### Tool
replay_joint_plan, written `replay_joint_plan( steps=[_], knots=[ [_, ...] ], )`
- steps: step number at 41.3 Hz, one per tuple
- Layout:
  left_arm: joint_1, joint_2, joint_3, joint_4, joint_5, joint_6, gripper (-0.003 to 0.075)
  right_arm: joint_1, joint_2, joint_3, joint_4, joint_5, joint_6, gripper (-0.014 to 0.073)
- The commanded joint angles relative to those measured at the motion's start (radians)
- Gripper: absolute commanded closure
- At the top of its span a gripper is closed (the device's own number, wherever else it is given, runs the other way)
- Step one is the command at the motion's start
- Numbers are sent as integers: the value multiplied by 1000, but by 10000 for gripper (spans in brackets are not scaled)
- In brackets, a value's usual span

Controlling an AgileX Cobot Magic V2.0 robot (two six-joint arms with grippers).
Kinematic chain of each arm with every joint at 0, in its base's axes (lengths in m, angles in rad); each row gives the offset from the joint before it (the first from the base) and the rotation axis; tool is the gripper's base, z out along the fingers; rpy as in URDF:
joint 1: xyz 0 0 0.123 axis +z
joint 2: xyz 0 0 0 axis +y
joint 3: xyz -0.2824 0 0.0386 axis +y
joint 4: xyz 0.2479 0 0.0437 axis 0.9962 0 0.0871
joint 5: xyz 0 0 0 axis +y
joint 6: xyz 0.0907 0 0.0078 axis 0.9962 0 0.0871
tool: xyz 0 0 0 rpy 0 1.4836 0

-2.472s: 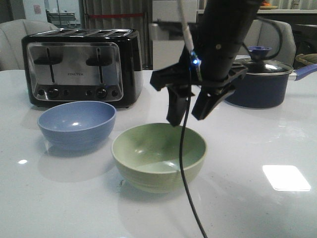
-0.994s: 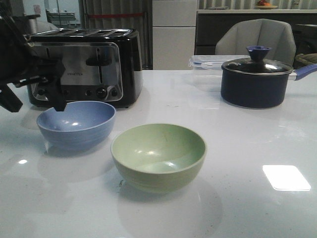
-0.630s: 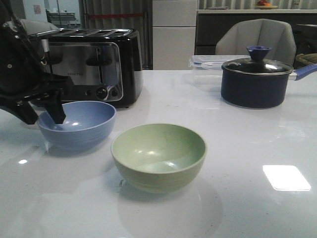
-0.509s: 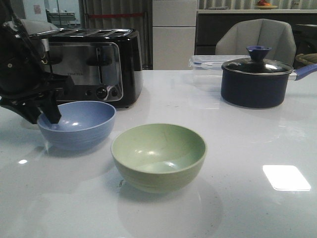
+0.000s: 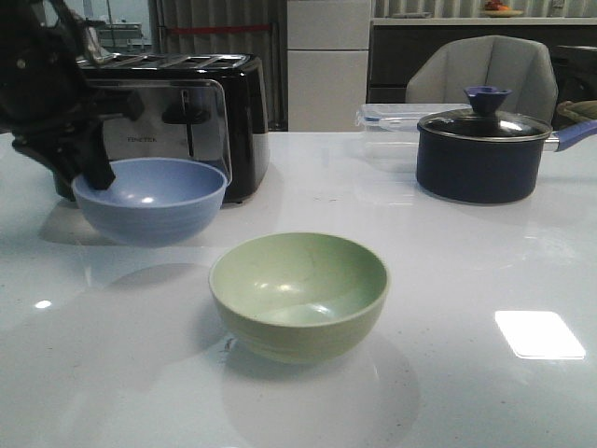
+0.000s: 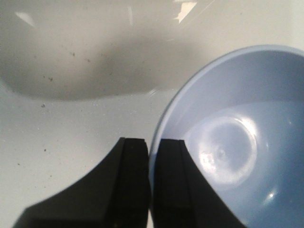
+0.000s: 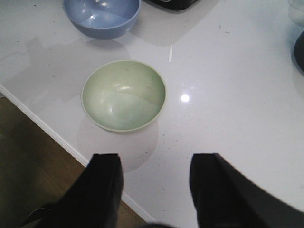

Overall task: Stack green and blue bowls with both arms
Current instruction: 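Lift the blue bowl with the left gripper and carry it over the green bowl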

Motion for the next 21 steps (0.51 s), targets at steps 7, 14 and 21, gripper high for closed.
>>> replay_joint_plan(
  steps=[7,14,21],
  knots=[
    [-111,-162,-72,-32,27,75,624,-2,-7,-26,-1,-64,-11,146],
    [-233,-184,-72,-32,52,93,624,-2,-7,-26,-1,-64,-11,146],
    [-326,-161,-72,-32,79,98,624,-2,-7,-26,-1,-64,-11,146]
  ],
)
